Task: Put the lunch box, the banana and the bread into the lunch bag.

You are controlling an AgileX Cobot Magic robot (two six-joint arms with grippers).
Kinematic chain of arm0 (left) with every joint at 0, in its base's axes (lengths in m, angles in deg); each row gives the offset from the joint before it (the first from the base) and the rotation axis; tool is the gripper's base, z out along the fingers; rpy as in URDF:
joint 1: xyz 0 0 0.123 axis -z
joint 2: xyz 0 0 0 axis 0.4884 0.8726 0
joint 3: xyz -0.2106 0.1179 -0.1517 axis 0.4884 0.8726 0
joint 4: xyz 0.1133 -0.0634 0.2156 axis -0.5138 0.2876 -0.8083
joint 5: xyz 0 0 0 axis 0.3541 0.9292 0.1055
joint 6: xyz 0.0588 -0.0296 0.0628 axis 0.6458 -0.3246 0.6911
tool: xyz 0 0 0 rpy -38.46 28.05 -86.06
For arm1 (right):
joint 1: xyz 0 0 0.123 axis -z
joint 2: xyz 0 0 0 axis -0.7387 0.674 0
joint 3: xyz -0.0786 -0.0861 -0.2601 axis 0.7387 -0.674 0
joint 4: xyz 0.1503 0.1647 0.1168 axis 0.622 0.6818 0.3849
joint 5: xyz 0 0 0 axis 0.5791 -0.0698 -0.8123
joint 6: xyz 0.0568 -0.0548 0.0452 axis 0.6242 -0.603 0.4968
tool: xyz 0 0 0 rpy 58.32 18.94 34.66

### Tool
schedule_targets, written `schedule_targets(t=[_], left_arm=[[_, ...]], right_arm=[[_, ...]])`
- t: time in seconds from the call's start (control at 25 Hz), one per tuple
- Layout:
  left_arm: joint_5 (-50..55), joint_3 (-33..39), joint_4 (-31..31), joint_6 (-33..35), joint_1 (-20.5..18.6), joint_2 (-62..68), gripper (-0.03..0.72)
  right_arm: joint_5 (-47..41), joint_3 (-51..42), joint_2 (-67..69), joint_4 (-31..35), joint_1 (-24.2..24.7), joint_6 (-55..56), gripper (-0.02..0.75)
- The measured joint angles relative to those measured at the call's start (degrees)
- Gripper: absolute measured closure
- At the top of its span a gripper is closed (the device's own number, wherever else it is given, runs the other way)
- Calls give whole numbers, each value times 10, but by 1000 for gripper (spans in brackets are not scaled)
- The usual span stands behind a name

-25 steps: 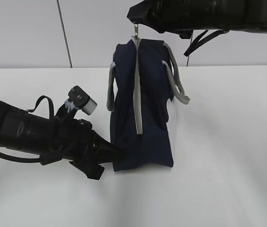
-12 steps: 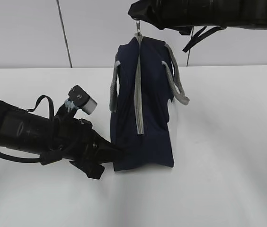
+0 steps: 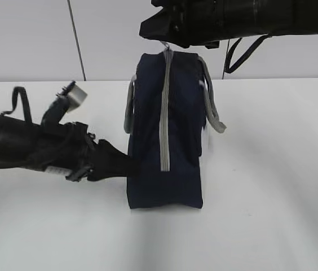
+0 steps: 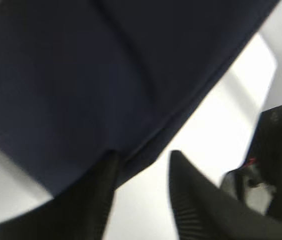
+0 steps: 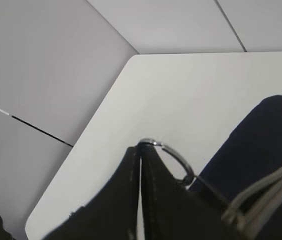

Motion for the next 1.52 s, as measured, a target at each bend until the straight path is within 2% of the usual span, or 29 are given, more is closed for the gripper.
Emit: schedule_targets(t=[0.12,0.24,0.48,0.68,0.88,1.08,1.44,1.52], left_arm=[[29,0,-33,-95,-24,-43,218],[48,0,-58,-182,-40,-85,167],[48,-11,-54,-380,-43,-133,156],[7,-67,-57,-454,-43,-134,185],[-18,-128,-122,-535,-43,-117,229],[-10,-154,-148,-571,-35,-79,233],[-29,-164,-150,-577,19,-51,239],[-38,-169,-153,-577,24,-51,266]], right_arm=[[-8,0,0,-9,0,4,754],[-11,2,0,-11,0,4,754],[-17,2,0,-18,0,6,754],[-20,3,0,-22,0,6,754],[-26,3,0,-26,0,6,754],[-28,3,0,-26,0,7,754],[-33,3,0,-35,0,7,754],[-35,3,0,-35,0,8,754]])
